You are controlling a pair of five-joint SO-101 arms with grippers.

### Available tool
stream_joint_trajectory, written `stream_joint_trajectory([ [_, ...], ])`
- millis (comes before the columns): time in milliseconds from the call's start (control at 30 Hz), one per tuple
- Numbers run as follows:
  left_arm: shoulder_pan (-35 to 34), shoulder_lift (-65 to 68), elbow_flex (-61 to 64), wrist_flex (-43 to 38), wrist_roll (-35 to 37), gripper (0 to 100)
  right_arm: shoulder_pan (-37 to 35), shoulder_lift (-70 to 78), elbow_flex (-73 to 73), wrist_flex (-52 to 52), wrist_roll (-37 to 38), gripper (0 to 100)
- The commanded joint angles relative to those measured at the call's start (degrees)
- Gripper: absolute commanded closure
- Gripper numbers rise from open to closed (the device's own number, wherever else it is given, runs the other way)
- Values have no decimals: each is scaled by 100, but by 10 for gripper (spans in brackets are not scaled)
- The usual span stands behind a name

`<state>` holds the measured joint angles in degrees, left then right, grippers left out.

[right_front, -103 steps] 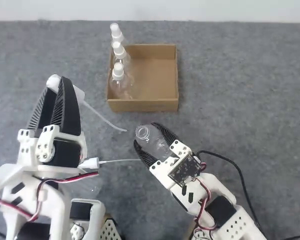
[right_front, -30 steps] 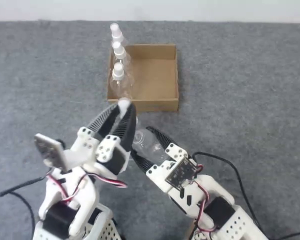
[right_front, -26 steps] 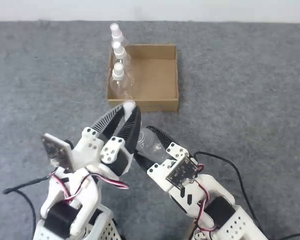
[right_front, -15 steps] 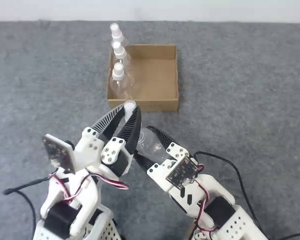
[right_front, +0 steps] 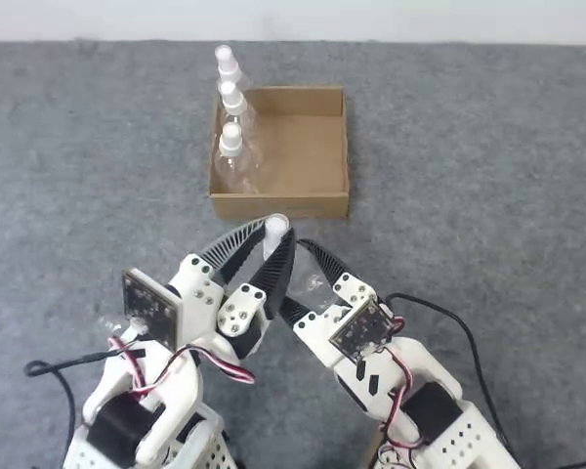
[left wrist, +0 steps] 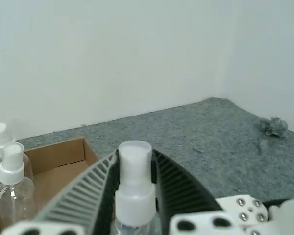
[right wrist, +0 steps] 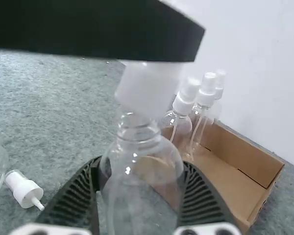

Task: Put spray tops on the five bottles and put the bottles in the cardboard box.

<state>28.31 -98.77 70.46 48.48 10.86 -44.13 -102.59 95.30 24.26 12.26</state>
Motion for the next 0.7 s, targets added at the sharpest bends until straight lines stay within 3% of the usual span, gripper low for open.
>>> stream_joint_trajectory([
  [0, 26, -44, -57, 132, -88, 923, 110, -119, -62, -136, 26, 991],
  [167, 18, -44, -75, 229, -105, 912, 303, -119, -62, -198, -35, 991],
  [333, 18, -44, -75, 352, -343, 852, 620, -119, -273, -127, -563, 991],
  [667, -53, -44, -154, 387, -343, 848, 637, -119, -273, -127, -571, 991],
])
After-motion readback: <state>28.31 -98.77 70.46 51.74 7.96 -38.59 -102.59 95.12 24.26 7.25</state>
